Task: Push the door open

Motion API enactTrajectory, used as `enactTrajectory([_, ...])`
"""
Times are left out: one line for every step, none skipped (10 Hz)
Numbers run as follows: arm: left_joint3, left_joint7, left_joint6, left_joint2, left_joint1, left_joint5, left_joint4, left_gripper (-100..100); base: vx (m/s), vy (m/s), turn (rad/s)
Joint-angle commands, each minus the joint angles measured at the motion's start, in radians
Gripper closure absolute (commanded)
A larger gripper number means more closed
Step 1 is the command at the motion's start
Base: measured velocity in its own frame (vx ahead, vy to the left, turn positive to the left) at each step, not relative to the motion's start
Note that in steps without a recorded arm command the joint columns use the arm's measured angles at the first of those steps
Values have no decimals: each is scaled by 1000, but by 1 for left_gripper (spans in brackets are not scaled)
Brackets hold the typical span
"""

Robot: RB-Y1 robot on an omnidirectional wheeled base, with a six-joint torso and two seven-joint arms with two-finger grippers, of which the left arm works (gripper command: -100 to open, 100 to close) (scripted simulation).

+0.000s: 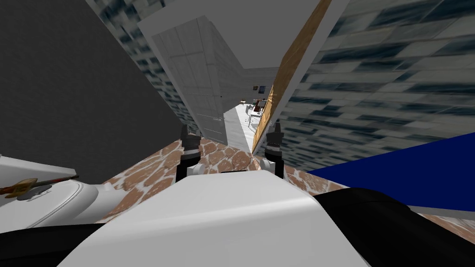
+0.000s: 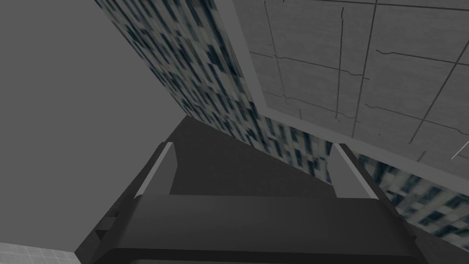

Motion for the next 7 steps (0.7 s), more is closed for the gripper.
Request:
enactTrajectory([0,8,0,8,-27,-1,41,-100,70,60,-11])
enactTrajectory([-3,12,-1,12,-42,-2,66,-100,79,59,-18])
enactTrajectory([-6,16,-1,16,-60,-4,93,-100,81,71,-13])
enactTrajectory([-9,21,-2,20,-79,-6,125,-100,74,96,-15])
enactTrajectory([-12,25,-3,24,-98,-8,159,-100,78,86,-26])
enactTrajectory([-15,30,-4,28,-119,-10,193,-100,96,82,-17])
enactTrajectory([-19,36,-5,32,-141,-12,223,-100,105,95,-14])
